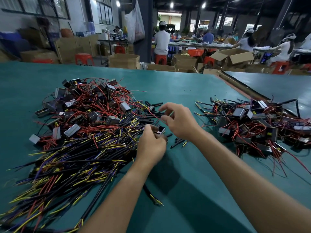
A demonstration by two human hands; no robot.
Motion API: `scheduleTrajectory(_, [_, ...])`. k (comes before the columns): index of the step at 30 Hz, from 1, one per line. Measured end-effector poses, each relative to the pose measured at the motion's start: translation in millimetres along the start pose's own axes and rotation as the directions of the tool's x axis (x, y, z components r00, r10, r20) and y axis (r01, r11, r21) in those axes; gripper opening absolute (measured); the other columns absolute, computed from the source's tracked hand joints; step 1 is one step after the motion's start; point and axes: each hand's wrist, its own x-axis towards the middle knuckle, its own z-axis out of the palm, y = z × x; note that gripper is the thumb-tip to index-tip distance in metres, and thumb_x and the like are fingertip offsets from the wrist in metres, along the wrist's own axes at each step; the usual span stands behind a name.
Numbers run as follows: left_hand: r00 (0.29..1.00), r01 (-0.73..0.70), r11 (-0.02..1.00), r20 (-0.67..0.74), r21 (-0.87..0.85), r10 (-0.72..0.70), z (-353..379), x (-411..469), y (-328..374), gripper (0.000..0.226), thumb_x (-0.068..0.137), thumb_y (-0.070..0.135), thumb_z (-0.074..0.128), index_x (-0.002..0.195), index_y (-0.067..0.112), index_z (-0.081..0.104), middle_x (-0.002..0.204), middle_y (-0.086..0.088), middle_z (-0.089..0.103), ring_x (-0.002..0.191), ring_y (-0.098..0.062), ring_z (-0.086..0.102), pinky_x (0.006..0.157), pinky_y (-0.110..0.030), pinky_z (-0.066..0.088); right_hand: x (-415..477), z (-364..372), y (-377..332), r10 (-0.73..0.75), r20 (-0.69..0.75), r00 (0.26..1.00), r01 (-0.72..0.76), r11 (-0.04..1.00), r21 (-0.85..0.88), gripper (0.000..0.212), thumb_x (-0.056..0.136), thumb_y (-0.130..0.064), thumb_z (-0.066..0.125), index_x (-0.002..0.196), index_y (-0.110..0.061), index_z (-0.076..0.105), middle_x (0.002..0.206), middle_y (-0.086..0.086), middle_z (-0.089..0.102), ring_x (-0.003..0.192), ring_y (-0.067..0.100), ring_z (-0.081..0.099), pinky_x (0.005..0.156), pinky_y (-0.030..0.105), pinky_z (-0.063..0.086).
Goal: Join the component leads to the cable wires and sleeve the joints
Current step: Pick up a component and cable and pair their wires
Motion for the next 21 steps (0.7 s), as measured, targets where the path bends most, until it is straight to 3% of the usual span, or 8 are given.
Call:
scheduleTrajectory(2, [0.996,0.038,0.986,-0.071,-0.162,-0.050,-4.2,2.3,6.3,0.007,0.089,0.014,0.046,0.090,0.021,0.048,0.075,-0.010,0.068,0.060,-0.025,0.064,0.054,-0.033,0.051,-13.5,7.8,6.4,0.042,-0.055,0.998,-0.038,0.998,0.059,0.013,0.088,-0.013,0.067,0.099,-0.020,0.069,0.070,-0.012,0.058,0.060,0.010,0.052,0.067,0.029,0.045])
scheduleTrajectory(5, [0.988,0.115,0.914,-0.054,-0.390,-0.147,-11.5,1.7,15.9,0.015,0.095,0.022,0.039,0.091,0.013,0.050,0.067,-0.010,0.063,0.039,-0.016,0.054,0.035,-0.018,0.033,-34.1,20.9,9.1,0.062,-0.068,0.996,-0.057,0.995,0.079,0.012,0.088,-0.017,0.067,0.097,-0.023,0.070,0.072,-0.015,0.058,0.056,0.001,0.048,0.066,0.026,0.041])
scheduleTrajectory(8, [0.981,0.145,0.913,-0.062,-0.381,-0.182,-15.4,0.9,15.7,0.023,0.096,0.029,0.044,0.084,0.012,0.053,0.067,-0.009,0.059,0.044,-0.017,0.052,0.040,-0.021,0.037,-47.8,23.3,6.8,0.001,-0.021,1.000,0.000,0.997,0.084,0.014,0.090,-0.018,0.066,0.100,-0.027,0.069,0.081,-0.012,0.064,0.060,-0.001,0.051,0.068,0.026,0.045])
scheduleTrajectory(11, [0.982,0.132,0.945,-0.088,-0.300,-0.165,-15.8,3.5,10.7,0.013,0.093,0.020,0.053,0.083,0.011,0.053,0.077,-0.013,0.052,0.065,-0.021,0.048,0.060,-0.033,0.036,-52.4,20.2,5.2,-0.032,0.012,0.999,0.031,0.995,0.094,0.016,0.090,-0.018,0.066,0.103,-0.028,0.067,0.083,-0.013,0.064,0.066,0.007,0.057,0.072,0.028,0.049])
scheduleTrajectory(13, [0.982,0.126,0.947,-0.099,-0.295,-0.161,-16.8,4.6,9.2,0.009,0.091,0.017,0.055,0.084,0.012,0.053,0.079,-0.010,0.050,0.069,-0.023,0.044,0.062,-0.037,0.033,-54.7,20.4,5.6,-0.034,0.023,0.999,0.032,0.994,0.101,0.018,0.089,-0.017,0.067,0.104,-0.026,0.066,0.080,-0.015,0.062,0.068,0.011,0.058,0.072,0.028,0.050])
scheduleTrajectory(16, [0.977,0.109,0.945,-0.143,-0.308,-0.159,-20.5,5.2,8.6,0.018,0.091,0.015,0.055,0.075,0.009,0.051,0.067,-0.011,0.052,0.058,-0.021,0.048,0.051,-0.029,0.037,-56.7,21.0,8.7,-0.017,0.049,0.999,0.013,0.997,0.082,0.017,0.088,-0.021,0.067,0.104,-0.026,0.066,0.078,-0.014,0.062,0.068,0.011,0.057,0.071,0.027,0.049])
scheduleTrajectory(18, [0.976,0.068,0.939,-0.172,-0.338,-0.133,-23.0,4.4,10.2,0.024,0.095,0.015,0.053,0.072,0.010,0.053,0.058,-0.002,0.057,0.045,-0.017,0.049,0.039,-0.023,0.038,-56.6,19.7,12.1,0.015,0.080,0.997,-0.021,0.997,0.071,0.014,0.089,-0.026,0.066,0.102,-0.026,0.067,0.078,-0.013,0.064,0.068,0.011,0.059,0.070,0.027,0.050])
scheduleTrajectory(21, [0.960,-0.023,0.924,-0.266,-0.383,-0.086,-29.1,4.7,14.6,0.024,0.100,0.016,0.049,0.078,0.011,0.055,0.063,-0.003,0.058,0.040,-0.010,0.049,0.037,-0.022,0.041,-54.9,16.2,17.6,0.073,0.049,0.996,-0.076,0.995,0.065,0.010,0.090,-0.026,0.062,0.098,-0.026,0.067,0.074,-0.015,0.062,0.066,0.009,0.059,0.068,0.026,0.050])
